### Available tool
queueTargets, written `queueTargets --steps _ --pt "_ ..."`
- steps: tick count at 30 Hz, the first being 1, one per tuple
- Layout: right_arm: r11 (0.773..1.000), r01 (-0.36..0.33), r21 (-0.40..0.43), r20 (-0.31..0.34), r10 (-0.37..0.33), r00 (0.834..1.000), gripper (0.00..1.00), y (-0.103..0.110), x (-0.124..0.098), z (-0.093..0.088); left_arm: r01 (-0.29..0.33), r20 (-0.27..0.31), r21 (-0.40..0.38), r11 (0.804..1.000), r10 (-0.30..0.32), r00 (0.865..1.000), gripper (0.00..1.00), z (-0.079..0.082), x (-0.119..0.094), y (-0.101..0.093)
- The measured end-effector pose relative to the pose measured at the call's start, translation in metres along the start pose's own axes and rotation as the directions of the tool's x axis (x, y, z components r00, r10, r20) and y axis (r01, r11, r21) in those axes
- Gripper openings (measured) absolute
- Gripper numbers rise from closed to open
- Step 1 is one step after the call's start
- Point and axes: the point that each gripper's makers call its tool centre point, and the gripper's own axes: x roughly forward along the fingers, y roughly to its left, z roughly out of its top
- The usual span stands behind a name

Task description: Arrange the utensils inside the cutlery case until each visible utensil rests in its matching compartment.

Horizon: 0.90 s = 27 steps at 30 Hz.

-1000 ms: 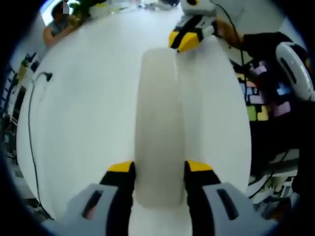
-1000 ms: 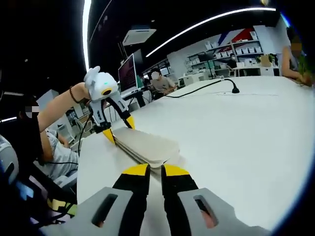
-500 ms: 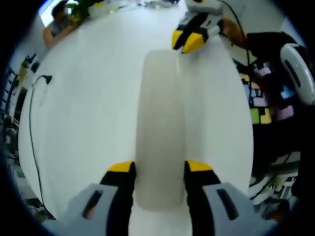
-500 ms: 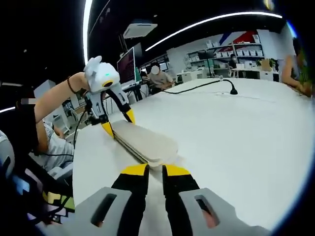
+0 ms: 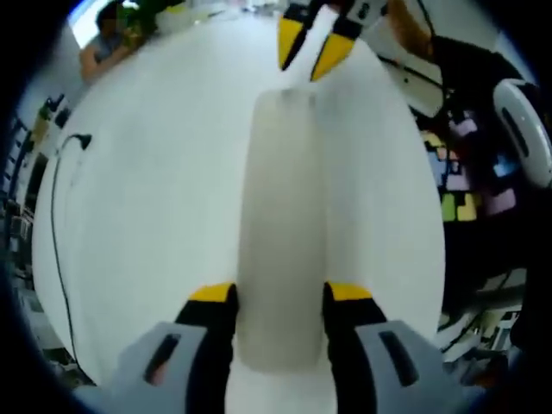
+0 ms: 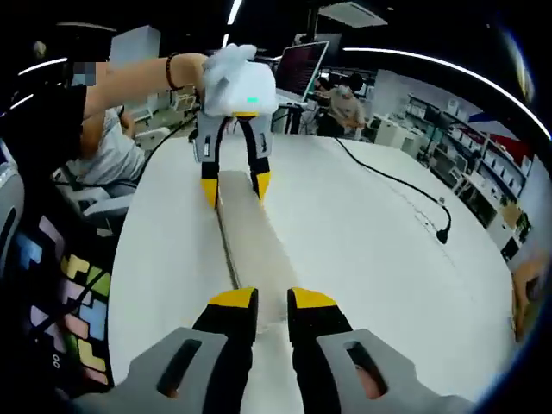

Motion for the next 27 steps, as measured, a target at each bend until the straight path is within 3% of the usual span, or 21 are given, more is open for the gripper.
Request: queueTargets --steps 4,8,10,17,22,27 --pt "0.998 -0.061 -0.005 -0.095 0.06 0.994 0.17 -0.005 0.01 -0.005 -0.007 0.017 0.003 1.0 0.006 1.0 0.42 0.003 -0.001 0.001" --pt "0.992 -0.12 0.039 -0.122 0.124 0.985 0.21 -0.002 0.014 -0.009 -0.019 0.06 0.007 1.0 0.019 0.998 0.43 0.009 -0.008 0.002" --pt "0.992 -0.115 0.043 -0.124 0.12 0.985 0.25 -0.004 0.014 -0.012 -0.019 0.069 0.001 1.0 0.019 0.997 0.43 0.007 -0.012 0.001" --pt "0.99 -0.137 0.019 -0.146 0.139 0.98 0.41 -0.003 0.011 -0.018 -0.044 0.055 -0.023 0.999 0.045 0.997 0.47 -0.017 -0.022 0.005" --pt "0.973 -0.228 0.022 -0.182 0.228 0.956 0.51 0.002 0.017 -0.02 -0.013 0.047 -0.044 0.999 0.015 0.999 0.53 -0.033 -0.019 0.003" --pt "0.953 -0.299 0.044 -0.197 0.302 0.933 0.51 0.008 0.028 -0.02 0.002 0.043 -0.062 0.998 0.001 0.999 0.53 -0.043 -0.01 0.009"
